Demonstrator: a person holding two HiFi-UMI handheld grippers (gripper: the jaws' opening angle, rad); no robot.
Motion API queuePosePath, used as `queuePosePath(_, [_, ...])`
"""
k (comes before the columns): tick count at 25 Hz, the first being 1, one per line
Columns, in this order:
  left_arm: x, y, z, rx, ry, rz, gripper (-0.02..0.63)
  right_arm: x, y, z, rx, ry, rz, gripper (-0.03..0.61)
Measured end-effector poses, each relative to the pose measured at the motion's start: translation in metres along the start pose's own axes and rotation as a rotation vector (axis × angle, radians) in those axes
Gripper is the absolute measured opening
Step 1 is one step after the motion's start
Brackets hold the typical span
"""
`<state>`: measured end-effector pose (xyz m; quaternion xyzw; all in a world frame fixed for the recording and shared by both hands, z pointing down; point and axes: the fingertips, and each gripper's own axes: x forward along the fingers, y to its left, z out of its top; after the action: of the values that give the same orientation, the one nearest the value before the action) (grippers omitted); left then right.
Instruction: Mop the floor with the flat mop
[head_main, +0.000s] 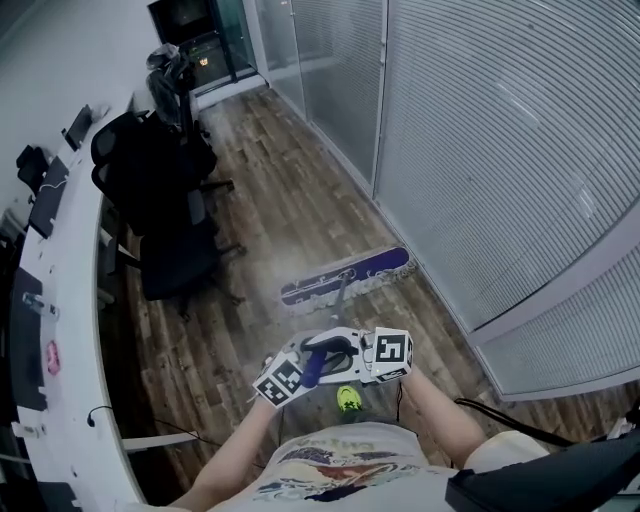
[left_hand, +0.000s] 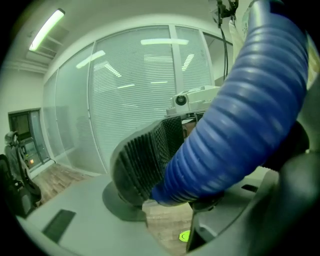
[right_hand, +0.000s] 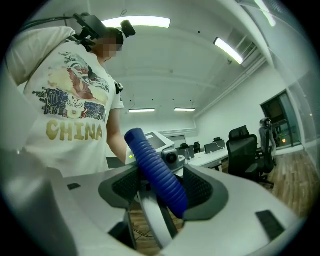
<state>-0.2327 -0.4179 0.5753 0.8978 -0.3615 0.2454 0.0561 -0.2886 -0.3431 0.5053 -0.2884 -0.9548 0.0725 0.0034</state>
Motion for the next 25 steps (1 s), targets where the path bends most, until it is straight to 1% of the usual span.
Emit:
queuePosePath(3, [0.016,0.016,0.004,0.005,0.012,-0.006,0.186,-0.014,-0.020,0.000,0.002,-0.007,-0.009,0.256])
queuePosePath(5, [0.026,0.016,0.001,0.015,0.023,-0.017,0.186,-0.020,-0.023,-0.005,0.009,-0.008,-0.021,0.258])
queuePosePath(8, [0.033,0.004,-0.004,0.054,0.047,-0.038,0.187,-0.027,-0.016,-0.013,0.021,-0.006,-0.053,0.258])
queuePosePath(12, [0.035,-0.018,-0.021,0.095,0.075,-0.058,0.187,-0.026,0.003,-0.027,0.023,0.013,-0.092,0.258])
queuePosePath(16, [0.019,-0.050,-0.032,0.121,0.087,-0.080,0.187,-0.013,0.035,-0.037,0.024,0.040,-0.125,0.259])
queuePosePath(20, [-0.010,-0.092,-0.042,0.142,0.092,-0.105,0.187,0.012,0.079,-0.043,0.029,0.051,-0.149,0.259])
queuePosePath(25, [-0.061,-0.154,-0.074,0.152,0.079,-0.119,0.187,0.062,0.145,-0.064,0.027,0.065,-0.175,0.259])
